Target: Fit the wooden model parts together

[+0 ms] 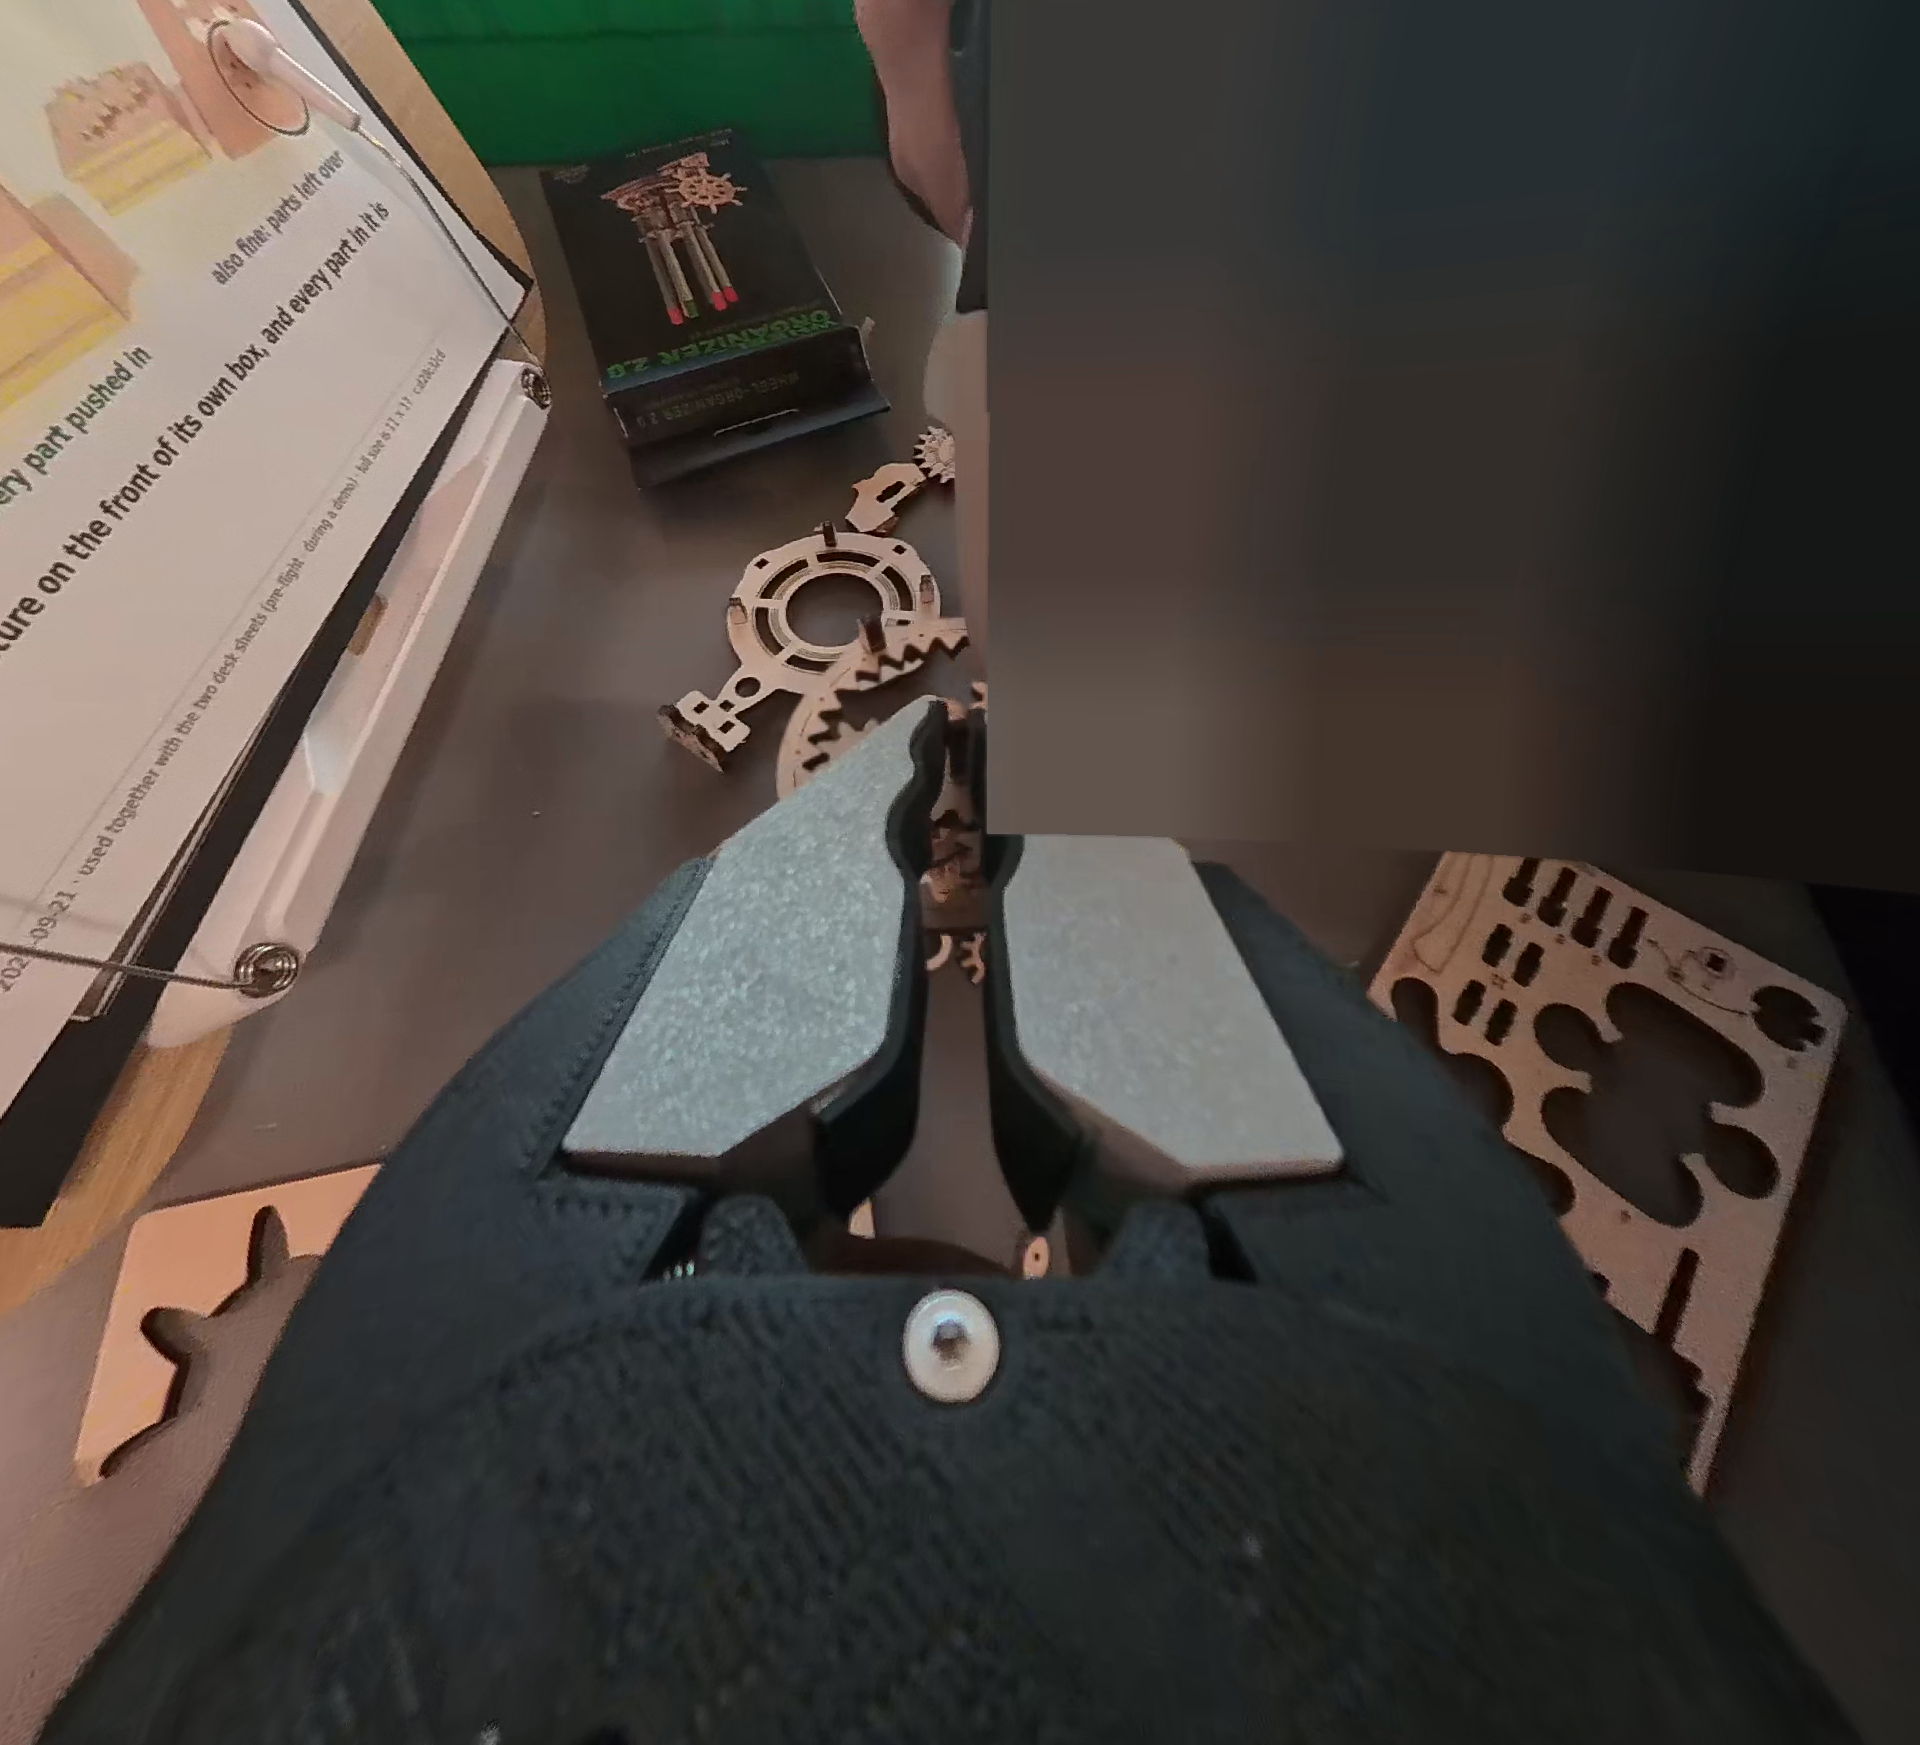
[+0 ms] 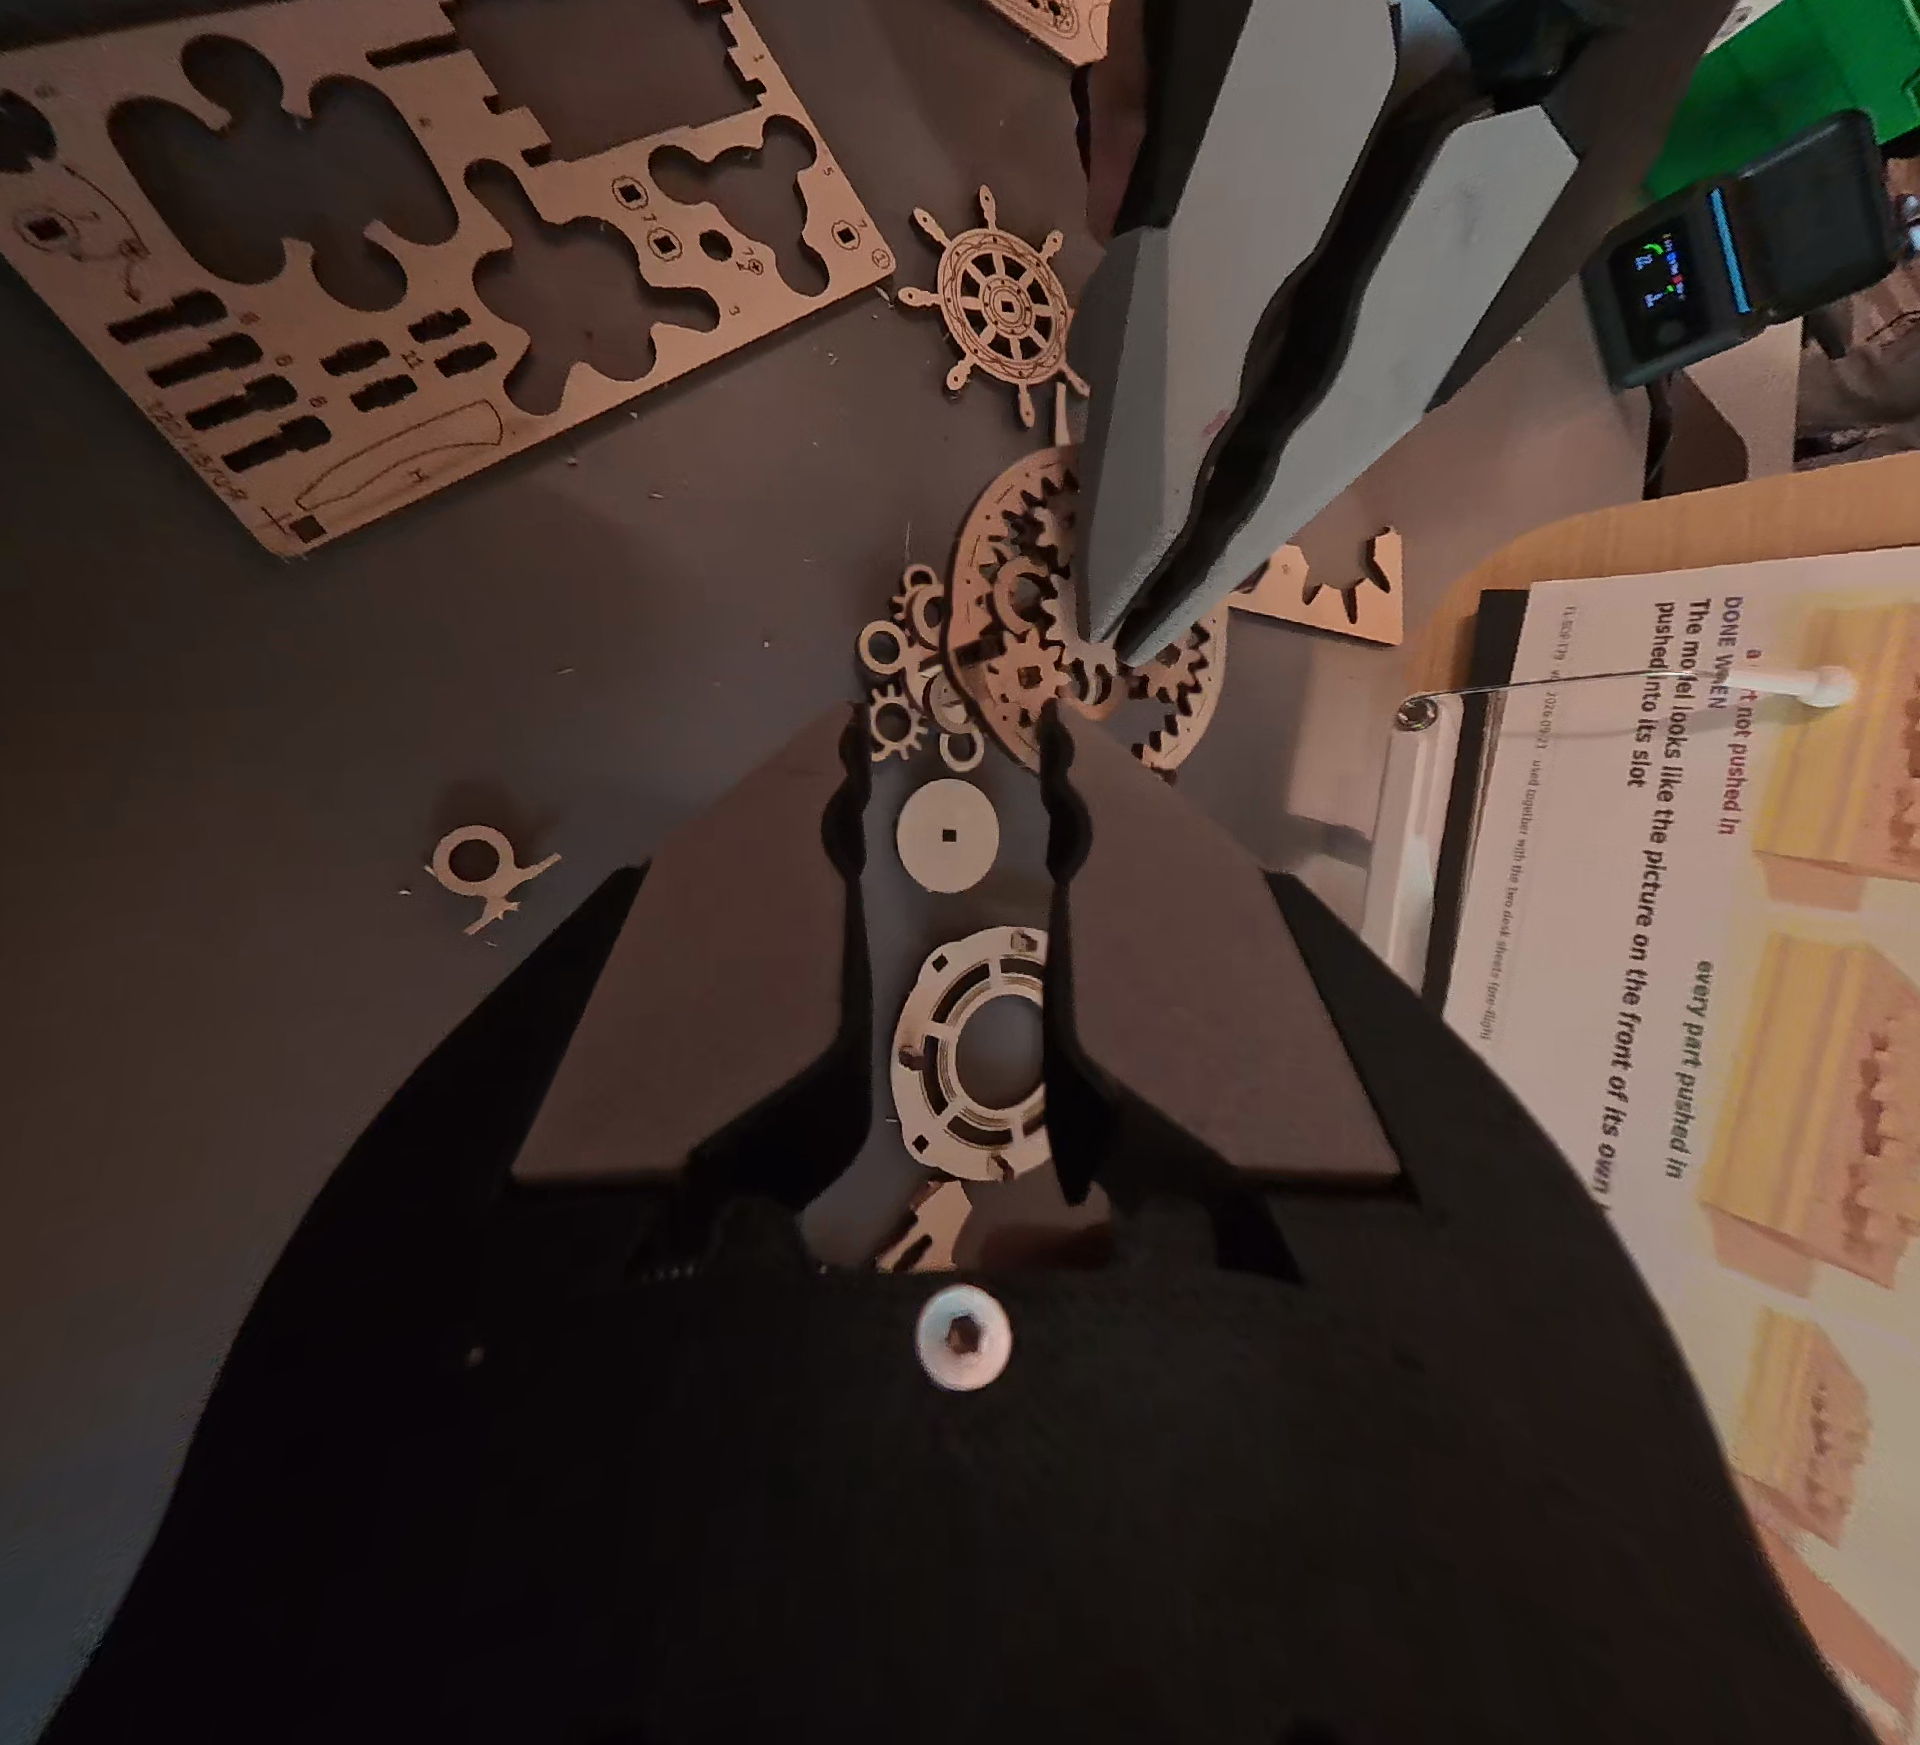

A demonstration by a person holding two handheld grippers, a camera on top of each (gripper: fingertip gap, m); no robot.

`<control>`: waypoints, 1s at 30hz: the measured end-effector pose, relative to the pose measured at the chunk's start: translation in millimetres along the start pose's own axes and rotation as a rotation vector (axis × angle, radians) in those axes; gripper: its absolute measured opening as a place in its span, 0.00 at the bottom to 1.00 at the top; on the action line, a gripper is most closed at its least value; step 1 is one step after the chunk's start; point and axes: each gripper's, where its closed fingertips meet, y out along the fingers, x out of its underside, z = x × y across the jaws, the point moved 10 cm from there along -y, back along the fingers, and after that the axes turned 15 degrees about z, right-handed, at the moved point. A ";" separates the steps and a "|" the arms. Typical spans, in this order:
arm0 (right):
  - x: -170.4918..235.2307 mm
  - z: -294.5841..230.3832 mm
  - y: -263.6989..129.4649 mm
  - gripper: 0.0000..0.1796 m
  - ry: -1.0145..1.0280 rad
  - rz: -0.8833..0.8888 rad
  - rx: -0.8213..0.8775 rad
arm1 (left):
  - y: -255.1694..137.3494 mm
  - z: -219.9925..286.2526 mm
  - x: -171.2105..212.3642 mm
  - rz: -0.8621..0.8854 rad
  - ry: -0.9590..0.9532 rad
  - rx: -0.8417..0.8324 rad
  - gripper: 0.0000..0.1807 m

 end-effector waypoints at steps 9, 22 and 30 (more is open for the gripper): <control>-4.7 -8.1 -1.0 0.16 -0.042 -0.015 0.028 | 1.5 1.9 1.4 0.027 -0.025 -0.006 0.01; -4.3 -15.7 1.5 0.16 -0.093 -0.050 0.094 | 4.5 3.8 2.4 0.048 -0.055 -0.070 0.00; -2.8 -17.2 1.0 0.15 -0.124 -0.066 0.118 | 5.1 5.3 3.4 0.064 -0.063 -0.090 0.00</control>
